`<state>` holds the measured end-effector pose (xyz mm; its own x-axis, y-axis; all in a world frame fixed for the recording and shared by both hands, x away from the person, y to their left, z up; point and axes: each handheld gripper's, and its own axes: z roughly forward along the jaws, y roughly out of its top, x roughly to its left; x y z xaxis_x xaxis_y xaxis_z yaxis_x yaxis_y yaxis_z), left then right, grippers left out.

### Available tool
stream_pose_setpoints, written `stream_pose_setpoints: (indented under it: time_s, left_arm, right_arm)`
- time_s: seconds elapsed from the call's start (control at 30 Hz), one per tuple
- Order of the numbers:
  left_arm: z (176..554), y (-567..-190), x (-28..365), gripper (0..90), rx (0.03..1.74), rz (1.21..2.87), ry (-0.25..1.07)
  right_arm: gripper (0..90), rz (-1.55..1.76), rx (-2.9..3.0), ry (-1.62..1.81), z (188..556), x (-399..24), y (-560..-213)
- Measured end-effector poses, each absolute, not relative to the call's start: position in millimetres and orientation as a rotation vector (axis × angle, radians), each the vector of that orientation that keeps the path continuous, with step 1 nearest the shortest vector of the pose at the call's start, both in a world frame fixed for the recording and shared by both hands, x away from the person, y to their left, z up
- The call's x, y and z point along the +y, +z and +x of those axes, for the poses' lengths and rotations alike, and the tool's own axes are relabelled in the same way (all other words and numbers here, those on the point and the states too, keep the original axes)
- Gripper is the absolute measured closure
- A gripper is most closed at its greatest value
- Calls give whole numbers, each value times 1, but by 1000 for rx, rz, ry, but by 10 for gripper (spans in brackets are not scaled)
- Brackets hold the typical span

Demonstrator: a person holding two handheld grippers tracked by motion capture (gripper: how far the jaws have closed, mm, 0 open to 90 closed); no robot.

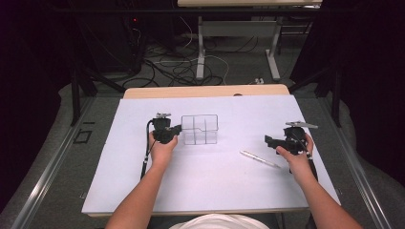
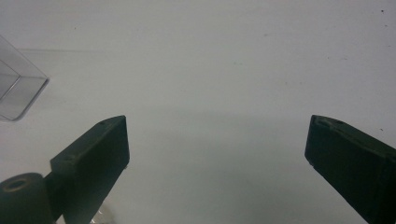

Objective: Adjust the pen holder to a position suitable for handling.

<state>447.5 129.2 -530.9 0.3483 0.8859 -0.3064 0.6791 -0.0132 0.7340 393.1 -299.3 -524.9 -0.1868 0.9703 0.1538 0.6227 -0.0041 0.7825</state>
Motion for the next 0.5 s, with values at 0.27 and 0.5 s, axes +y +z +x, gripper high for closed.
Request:
stream_pose_setpoints:
  time_s: [0.27,0.5]
  left_arm:
    - [449,-532,115,900,1383,1749,290]
    - [451,-532,104,900,1366,1752,284]
  right_arm:
    - [63,1631,1851,1052,393,-299,-525]
    - [65,1626,1858,1052,393,-298,-525]
